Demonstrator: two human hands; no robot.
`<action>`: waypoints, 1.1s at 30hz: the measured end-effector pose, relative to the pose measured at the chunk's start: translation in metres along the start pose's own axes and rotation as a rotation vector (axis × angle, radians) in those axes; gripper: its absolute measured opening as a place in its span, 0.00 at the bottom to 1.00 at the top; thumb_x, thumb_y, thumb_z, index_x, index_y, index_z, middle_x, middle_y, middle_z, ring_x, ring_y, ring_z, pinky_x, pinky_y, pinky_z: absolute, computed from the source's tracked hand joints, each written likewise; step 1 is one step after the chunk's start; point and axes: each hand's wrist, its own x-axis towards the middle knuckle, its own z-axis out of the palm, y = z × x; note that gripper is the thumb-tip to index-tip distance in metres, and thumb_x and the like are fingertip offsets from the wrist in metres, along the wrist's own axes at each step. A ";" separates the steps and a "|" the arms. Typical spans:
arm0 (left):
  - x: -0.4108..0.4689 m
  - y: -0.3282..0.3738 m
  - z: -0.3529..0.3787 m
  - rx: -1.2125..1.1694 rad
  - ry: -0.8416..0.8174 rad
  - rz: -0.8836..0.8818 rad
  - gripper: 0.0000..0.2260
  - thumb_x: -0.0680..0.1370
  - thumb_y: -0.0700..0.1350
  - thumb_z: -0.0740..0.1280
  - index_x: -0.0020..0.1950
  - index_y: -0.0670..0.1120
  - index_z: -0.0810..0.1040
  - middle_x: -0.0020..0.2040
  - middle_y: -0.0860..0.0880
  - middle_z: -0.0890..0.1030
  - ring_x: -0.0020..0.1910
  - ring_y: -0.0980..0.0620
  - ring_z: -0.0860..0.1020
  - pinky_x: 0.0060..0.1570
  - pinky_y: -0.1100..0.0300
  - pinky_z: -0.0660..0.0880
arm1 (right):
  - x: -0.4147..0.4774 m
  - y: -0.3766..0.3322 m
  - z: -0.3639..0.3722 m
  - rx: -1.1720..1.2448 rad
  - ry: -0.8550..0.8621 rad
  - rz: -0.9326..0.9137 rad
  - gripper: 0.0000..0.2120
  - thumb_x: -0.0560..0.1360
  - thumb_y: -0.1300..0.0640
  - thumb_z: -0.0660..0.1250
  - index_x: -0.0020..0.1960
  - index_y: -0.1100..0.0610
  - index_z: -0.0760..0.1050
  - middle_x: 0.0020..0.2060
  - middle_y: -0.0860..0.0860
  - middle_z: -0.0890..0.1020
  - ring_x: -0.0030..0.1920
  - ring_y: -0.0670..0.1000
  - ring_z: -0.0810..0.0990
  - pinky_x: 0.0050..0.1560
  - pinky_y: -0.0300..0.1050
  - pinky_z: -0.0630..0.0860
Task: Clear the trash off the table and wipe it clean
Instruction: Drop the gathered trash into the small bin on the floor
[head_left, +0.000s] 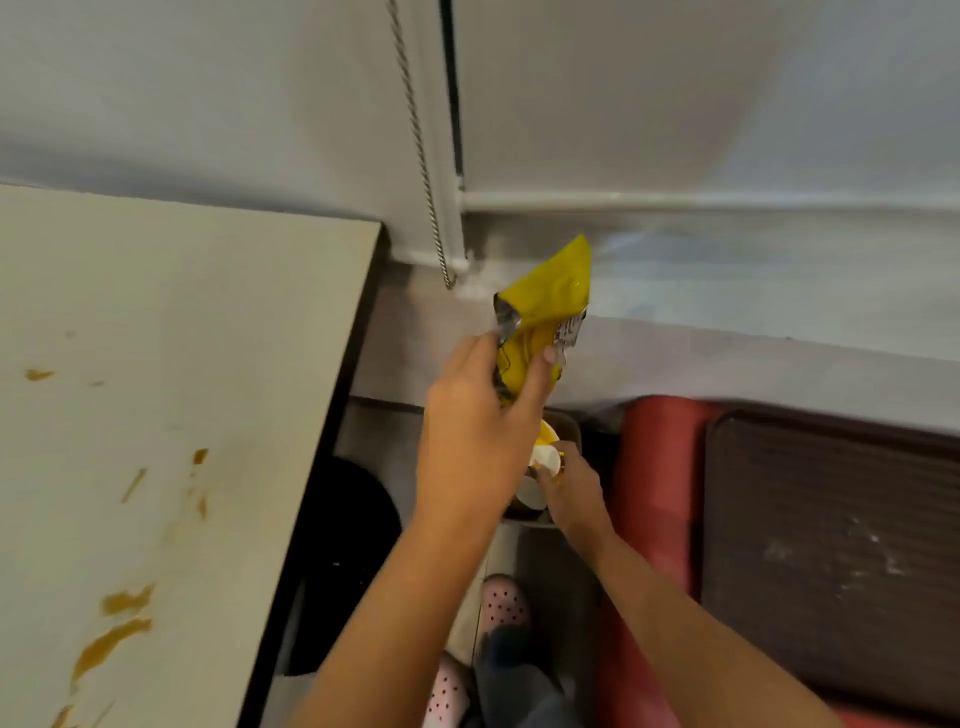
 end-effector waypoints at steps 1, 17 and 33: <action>-0.004 -0.012 0.011 -0.007 -0.001 -0.044 0.12 0.75 0.53 0.65 0.43 0.44 0.76 0.41 0.48 0.78 0.39 0.55 0.76 0.39 0.59 0.74 | 0.009 0.011 0.005 -0.001 -0.010 0.012 0.14 0.76 0.57 0.63 0.61 0.55 0.69 0.54 0.56 0.77 0.53 0.56 0.77 0.51 0.57 0.77; -0.005 -0.214 0.143 0.311 -0.297 -0.445 0.18 0.78 0.53 0.63 0.63 0.44 0.73 0.56 0.43 0.77 0.54 0.45 0.76 0.45 0.58 0.68 | 0.079 0.094 0.000 0.020 0.009 0.149 0.24 0.77 0.58 0.62 0.72 0.57 0.60 0.61 0.58 0.74 0.60 0.56 0.74 0.60 0.50 0.72; -0.001 -0.199 0.150 0.330 -0.556 -0.443 0.27 0.79 0.47 0.62 0.75 0.46 0.56 0.71 0.44 0.66 0.68 0.46 0.68 0.63 0.55 0.67 | 0.066 0.062 -0.016 0.052 -0.032 0.133 0.23 0.77 0.59 0.62 0.71 0.57 0.61 0.58 0.58 0.75 0.57 0.55 0.74 0.51 0.43 0.70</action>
